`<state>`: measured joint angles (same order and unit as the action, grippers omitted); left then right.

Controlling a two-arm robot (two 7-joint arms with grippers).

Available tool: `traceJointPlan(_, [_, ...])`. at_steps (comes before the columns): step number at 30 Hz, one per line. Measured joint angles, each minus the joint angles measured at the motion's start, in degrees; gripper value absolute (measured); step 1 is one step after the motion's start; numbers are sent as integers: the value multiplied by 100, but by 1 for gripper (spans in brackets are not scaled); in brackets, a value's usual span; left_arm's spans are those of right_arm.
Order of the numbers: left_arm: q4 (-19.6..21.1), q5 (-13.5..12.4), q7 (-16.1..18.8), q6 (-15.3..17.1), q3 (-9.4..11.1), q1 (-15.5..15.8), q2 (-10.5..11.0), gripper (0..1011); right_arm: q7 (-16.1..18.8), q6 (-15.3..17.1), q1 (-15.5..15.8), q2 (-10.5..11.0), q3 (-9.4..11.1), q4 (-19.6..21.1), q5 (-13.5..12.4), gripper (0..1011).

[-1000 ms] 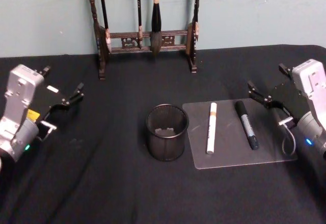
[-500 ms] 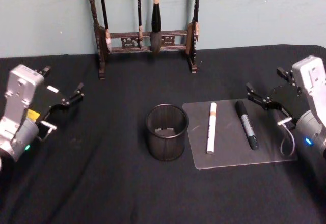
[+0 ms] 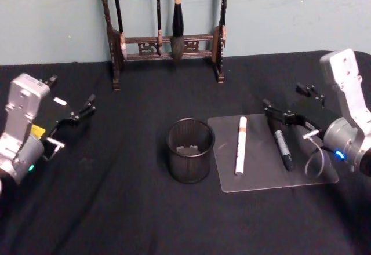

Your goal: Pick up the water-based marker from the table and place it into the pen holder.

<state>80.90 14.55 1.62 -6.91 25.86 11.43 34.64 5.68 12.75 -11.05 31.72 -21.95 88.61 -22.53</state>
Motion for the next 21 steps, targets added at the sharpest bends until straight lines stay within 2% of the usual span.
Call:
traceJointPlan(9, [0, 0, 0, 0, 0, 0, 0, 1001, 13, 897, -149, -247, -88, 196, -5, 1002])
traceJointPlan(21, [0, 0, 0, 0, 0, 0, 0, 1001, -11, 1652, -321, -536, -284, 176, 219, 1002])
